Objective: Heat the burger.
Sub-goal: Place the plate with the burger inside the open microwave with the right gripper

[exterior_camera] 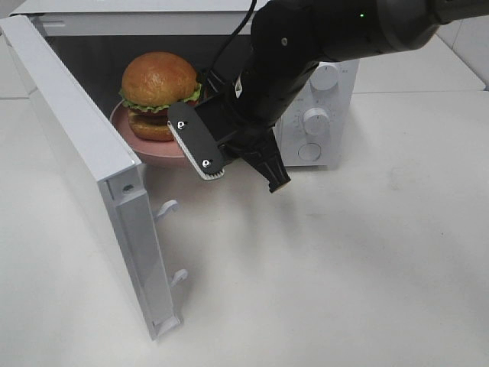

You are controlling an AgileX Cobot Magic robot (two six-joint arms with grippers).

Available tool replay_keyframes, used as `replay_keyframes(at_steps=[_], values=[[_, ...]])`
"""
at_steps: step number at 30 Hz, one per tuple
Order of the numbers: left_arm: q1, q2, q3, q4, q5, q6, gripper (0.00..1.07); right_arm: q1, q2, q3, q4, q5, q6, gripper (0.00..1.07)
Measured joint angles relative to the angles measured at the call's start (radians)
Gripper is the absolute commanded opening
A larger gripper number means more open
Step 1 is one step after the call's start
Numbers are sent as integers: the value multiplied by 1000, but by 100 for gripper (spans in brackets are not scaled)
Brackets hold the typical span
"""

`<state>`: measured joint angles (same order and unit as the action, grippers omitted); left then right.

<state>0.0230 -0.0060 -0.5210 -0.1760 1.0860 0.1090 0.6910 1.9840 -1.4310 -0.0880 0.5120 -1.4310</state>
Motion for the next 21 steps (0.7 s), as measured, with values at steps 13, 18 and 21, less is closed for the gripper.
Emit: replay_keyframes(at_steps=[13, 18, 21], values=[[0, 0, 0, 0, 0, 0, 98, 2, 138, -187, -45, 58, 105, 0], [0, 0, 0, 0, 0, 0, 98, 1, 194, -261, -82, 72, 166, 0], [0, 0, 0, 0, 0, 0, 98, 1, 225, -309, -106, 83, 189, 0]])
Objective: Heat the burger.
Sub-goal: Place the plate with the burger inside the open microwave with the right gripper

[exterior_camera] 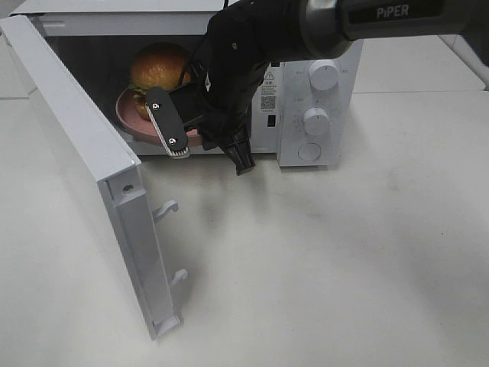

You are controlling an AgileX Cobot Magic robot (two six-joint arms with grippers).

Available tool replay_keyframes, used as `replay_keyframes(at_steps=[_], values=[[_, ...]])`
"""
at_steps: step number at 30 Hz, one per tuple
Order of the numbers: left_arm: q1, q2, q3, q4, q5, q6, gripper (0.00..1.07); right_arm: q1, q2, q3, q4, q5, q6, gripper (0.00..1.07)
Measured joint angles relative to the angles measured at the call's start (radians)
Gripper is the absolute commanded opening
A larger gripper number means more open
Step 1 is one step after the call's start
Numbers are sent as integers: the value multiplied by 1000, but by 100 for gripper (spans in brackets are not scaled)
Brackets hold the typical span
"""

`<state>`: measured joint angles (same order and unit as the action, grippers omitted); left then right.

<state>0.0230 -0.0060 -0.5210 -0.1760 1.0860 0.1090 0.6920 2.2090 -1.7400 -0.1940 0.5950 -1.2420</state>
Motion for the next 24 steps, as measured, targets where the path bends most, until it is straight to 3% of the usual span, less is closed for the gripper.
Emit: replay_keyframes(at_steps=[14, 24], values=[[0, 0, 0, 0, 0, 0, 98, -5, 135, -207, -36, 36, 47, 2], [0, 0, 0, 0, 0, 0, 98, -12, 185, -266, -39, 31, 54, 18]])
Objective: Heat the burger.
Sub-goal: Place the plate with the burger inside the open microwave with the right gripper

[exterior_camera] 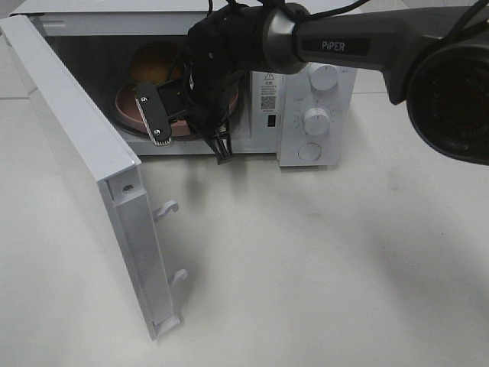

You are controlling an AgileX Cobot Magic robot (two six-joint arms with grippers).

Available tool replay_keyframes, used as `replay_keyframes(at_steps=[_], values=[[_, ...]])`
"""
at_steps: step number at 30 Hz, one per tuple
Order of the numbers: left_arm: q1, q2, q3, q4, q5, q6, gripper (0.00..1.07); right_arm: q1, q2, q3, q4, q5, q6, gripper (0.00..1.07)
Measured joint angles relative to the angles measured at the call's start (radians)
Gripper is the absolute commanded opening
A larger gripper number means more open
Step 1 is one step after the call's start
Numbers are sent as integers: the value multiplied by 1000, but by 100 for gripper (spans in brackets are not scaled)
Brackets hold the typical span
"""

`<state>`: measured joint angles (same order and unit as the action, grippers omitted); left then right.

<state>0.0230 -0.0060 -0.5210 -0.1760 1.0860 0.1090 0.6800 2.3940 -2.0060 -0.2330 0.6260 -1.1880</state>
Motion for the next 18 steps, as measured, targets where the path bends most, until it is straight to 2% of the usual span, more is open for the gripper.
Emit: replay_keyframes(at_steps=[1, 2, 3, 5, 7, 8, 9, 15, 16, 18], values=[[0, 0, 0, 0, 0, 0, 98, -5, 0, -4, -6, -8, 3, 24], [0, 0, 0, 0, 0, 0, 98, -5, 0, -4, -6, -8, 3, 24], [0, 0, 0, 0, 0, 0, 98, -8, 0, -6, -9, -20, 7, 31], [0, 0, 0, 0, 0, 0, 98, -9, 0, -9, -9, -25, 11, 35], [0, 0, 0, 0, 0, 0, 98, -10, 0, -9, -12, -29, 25, 44], [0, 0, 0, 0, 0, 0, 98, -10, 0, -9, -12, -29, 25, 44], [0, 0, 0, 0, 0, 0, 98, -10, 1, -9, -14, -29, 46, 49], [0, 0, 0, 0, 0, 0, 98, -10, -1, -8, -14, -12, 73, 61], [0, 0, 0, 0, 0, 0, 98, -10, -13, 8, -9, -11, 78, 66], [0, 0, 0, 0, 0, 0, 98, -10, -23, 22, -5, -12, 80, 68]])
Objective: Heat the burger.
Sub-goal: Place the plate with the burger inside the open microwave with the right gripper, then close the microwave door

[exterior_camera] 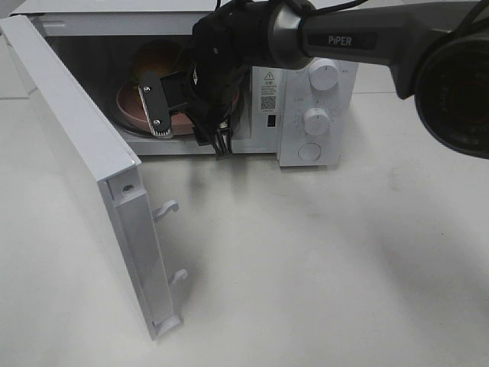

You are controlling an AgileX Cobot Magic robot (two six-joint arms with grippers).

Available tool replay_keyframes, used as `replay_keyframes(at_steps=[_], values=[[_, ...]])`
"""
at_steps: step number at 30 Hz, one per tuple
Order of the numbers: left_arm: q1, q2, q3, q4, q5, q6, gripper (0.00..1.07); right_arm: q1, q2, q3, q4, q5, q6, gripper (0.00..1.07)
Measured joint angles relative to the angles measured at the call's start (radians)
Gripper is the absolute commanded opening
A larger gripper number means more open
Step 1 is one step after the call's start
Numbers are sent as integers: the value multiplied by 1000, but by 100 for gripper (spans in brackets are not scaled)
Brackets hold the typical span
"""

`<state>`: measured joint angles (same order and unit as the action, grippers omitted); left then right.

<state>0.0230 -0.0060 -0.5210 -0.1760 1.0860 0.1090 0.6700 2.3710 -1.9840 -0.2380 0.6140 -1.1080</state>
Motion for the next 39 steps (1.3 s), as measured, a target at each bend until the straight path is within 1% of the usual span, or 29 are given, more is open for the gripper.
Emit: replay_keyframes(at_steps=[2, 5, 7, 10, 11, 12, 13, 15, 18, 20, 21, 23, 25, 26, 27, 28, 30, 31, 32, 34, 35, 36, 38, 39], values=[[0, 0, 0, 0, 0, 0, 98, 0, -49, 67, 13, -32, 6, 72], [0, 0, 0, 0, 0, 0, 98, 0, -65, 88, 13, -43, 7, 73], [0, 0, 0, 0, 0, 0, 98, 2, -113, 167, 16, -87, 7, 76], [0, 0, 0, 0, 0, 0, 98, 4, -128, 191, 16, -103, 7, 77], [0, 0, 0, 0, 0, 0, 98, 5, -157, 237, 16, -135, 7, 78], [0, 0, 0, 0, 0, 0, 98, 5, -174, 263, 17, -151, 7, 78], [0, 0, 0, 0, 0, 0, 98, 5, -174, 263, 17, -151, 7, 78], [0, 0, 0, 0, 0, 0, 98, 5, -239, 362, 17, -183, 7, 77], [0, 0, 0, 0, 0, 0, 98, 5, -252, 383, 17, -185, 7, 76], [0, 0, 0, 0, 0, 0, 98, 5, -314, 482, 18, -194, 17, 76], [0, 0, 0, 0, 0, 0, 98, 5, -314, 482, 18, -194, 17, 76], [0, 0, 0, 0, 0, 0, 98, 5, -368, 542, 18, -201, 36, 76], [0, 0, 0, 0, 0, 0, 98, 5, -383, 558, 17, -202, 42, 76], [0, 0, 0, 0, 0, 0, 98, 5, -420, 595, 17, -204, 62, 76], [0, 0, 0, 0, 0, 0, 98, 5, -420, 595, 17, -204, 62, 76], [0, 0, 0, 0, 0, 0, 98, 5, -454, 633, 17, -204, 74, 76], [0, 0, 0, 0, 0, 0, 98, 5, -474, 649, 17, -204, 86, 76], [0, 0, 0, 0, 0, 0, 98, 5, -508, 683, 17, -206, 103, 76], [0, 0, 0, 0, 0, 0, 98, 5, -508, 683, 17, -206, 103, 76], [0, 0, 0, 0, 0, 0, 98, 5, -560, 733, 17, -208, 139, 76], [0, 0, 0, 0, 0, 0, 98, 5, -560, 733, 17, -208, 139, 76], [0, 0, 0, 0, 0, 0, 98, 5, -597, 768, 17, -208, 165, 76], [0, 0, 0, 0, 0, 0, 98, 5, -611, 785, 17, -208, 179, 76], [0, 0, 0, 0, 0, 0, 98, 5, -647, 816, 17, -208, 211, 76]])
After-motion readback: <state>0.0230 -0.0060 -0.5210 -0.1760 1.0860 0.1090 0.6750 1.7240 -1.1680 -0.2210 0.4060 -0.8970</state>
